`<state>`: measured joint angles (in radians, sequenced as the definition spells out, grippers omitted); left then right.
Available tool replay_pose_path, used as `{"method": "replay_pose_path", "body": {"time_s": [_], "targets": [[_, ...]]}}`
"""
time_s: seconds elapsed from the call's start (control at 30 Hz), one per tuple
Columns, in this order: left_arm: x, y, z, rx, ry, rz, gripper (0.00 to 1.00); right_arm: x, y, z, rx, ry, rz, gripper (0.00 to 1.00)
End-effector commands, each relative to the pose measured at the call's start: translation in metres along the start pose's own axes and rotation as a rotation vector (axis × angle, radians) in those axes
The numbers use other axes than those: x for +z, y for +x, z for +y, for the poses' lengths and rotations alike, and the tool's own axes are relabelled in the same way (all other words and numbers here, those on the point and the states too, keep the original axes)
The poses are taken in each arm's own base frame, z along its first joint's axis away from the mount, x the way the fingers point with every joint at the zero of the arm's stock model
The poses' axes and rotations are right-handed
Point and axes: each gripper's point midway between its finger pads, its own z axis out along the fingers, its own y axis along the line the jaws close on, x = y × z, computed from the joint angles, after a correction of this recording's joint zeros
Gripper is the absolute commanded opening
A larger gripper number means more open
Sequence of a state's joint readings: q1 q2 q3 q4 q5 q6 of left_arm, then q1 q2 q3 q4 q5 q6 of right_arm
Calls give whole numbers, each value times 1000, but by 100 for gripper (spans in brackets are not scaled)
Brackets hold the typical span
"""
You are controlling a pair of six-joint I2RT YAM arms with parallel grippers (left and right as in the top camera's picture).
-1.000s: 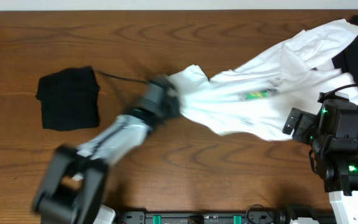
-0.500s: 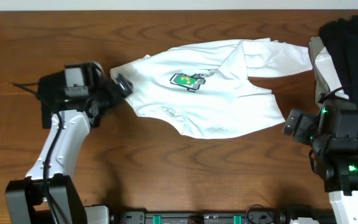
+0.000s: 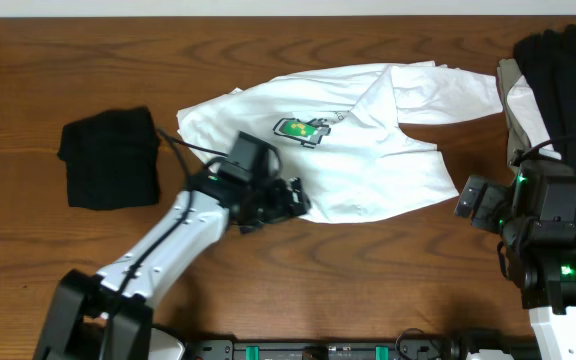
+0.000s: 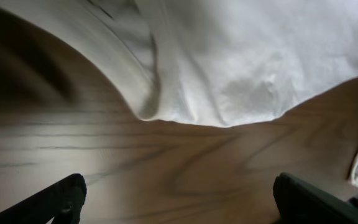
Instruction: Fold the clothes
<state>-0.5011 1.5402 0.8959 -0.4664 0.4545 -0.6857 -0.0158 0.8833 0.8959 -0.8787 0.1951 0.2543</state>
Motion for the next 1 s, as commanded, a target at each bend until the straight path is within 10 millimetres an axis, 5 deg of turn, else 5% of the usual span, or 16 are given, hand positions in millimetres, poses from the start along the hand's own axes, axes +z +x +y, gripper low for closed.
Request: {"method": "replay_pose_path", "body": {"time_s": [0.0, 0.17, 0.37, 0.5, 0.67, 0.83, 0.97], "targets": [[23, 8, 8, -158, -68, 6, 98, -2, -3, -3, -8, 13, -6, 99], [55, 10, 6, -231, -76, 22, 98, -2, -2, -3, -8, 13, -5, 99], [75, -17, 19, -234, -123, -99, 99, -2, -2, -3, -8, 14, -3, 99], [77, -25, 18, -226, -114, -134, 76, -2, -2, -3, -8, 14, -2, 99], [77, -29, 19, -226, -118, -148, 8, -2, -2, -3, -8, 14, -2, 99], [71, -25, 33, -224, -170, -133, 6, -2, -2, -3, -8, 14, -2, 99], [46, -16, 55, -207, -250, -87, 6, -1, -2, -3, -8, 15, -2, 99]]}}
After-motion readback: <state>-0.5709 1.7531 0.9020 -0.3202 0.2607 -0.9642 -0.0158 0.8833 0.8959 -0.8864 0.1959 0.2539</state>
